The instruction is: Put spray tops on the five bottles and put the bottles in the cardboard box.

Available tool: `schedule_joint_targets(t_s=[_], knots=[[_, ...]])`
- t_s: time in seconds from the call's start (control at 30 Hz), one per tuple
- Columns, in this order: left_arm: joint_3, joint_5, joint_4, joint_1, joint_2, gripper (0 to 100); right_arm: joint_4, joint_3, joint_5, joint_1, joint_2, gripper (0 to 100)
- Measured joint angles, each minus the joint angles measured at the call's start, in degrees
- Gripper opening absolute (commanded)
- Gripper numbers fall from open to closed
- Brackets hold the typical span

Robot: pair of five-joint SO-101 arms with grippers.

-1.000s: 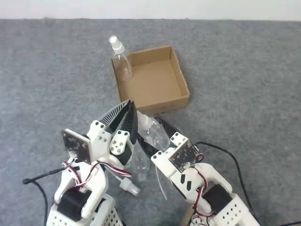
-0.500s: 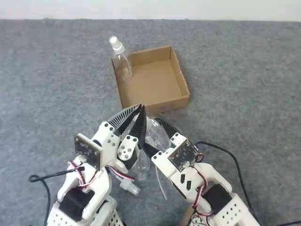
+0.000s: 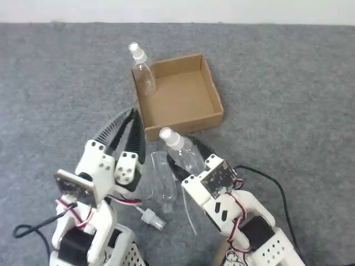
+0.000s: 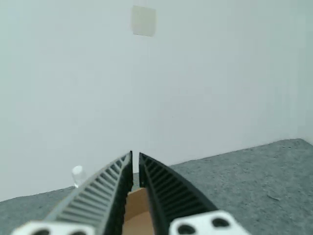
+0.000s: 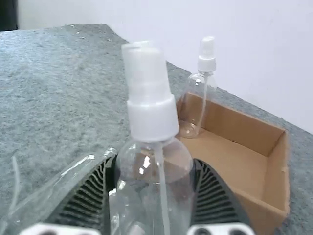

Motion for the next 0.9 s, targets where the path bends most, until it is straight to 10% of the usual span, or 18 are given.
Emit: schedule_joint_targets(t_s=[0.9], knots=[[10.8, 2.0, 7.1, -0.7, 0.0, 1, -3.0, 0.0, 0.0, -5.8, -0.1, 0.6]])
